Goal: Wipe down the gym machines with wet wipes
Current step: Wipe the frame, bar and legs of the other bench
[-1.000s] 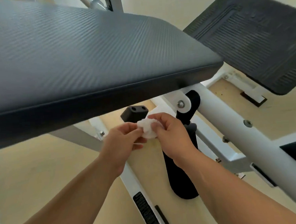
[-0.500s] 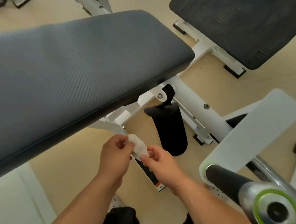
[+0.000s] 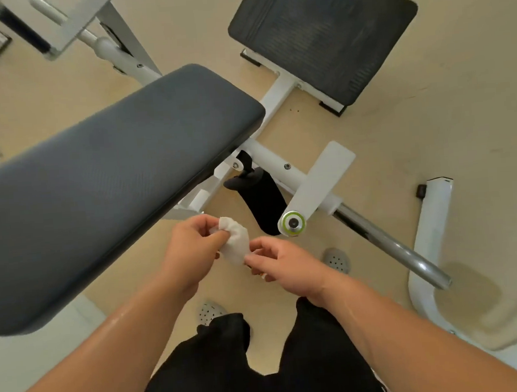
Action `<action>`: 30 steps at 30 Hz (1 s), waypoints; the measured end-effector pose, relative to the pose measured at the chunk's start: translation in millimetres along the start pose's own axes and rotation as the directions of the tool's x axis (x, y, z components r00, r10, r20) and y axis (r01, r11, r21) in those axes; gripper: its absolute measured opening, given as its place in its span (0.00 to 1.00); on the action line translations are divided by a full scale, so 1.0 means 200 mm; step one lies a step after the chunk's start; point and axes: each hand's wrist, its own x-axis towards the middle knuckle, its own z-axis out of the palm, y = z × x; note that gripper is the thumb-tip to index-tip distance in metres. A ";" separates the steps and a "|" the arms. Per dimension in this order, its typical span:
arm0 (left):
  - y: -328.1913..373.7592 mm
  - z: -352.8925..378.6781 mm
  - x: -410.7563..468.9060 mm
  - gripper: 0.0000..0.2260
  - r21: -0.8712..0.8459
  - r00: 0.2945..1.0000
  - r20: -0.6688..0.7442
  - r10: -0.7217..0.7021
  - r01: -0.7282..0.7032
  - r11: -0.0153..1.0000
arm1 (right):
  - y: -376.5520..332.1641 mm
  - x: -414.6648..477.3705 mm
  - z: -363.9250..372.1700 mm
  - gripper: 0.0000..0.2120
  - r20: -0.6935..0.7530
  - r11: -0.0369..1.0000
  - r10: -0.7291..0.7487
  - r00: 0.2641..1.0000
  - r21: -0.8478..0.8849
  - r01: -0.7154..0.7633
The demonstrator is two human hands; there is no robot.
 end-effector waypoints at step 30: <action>1.12 0.52 -0.82 0.04 -0.231 0.972 0.073 0.225 -0.203 0.951 | -0.62 -1.20 -0.95 0.04 -0.405 0.937 -0.348 0.845 -0.143 0.317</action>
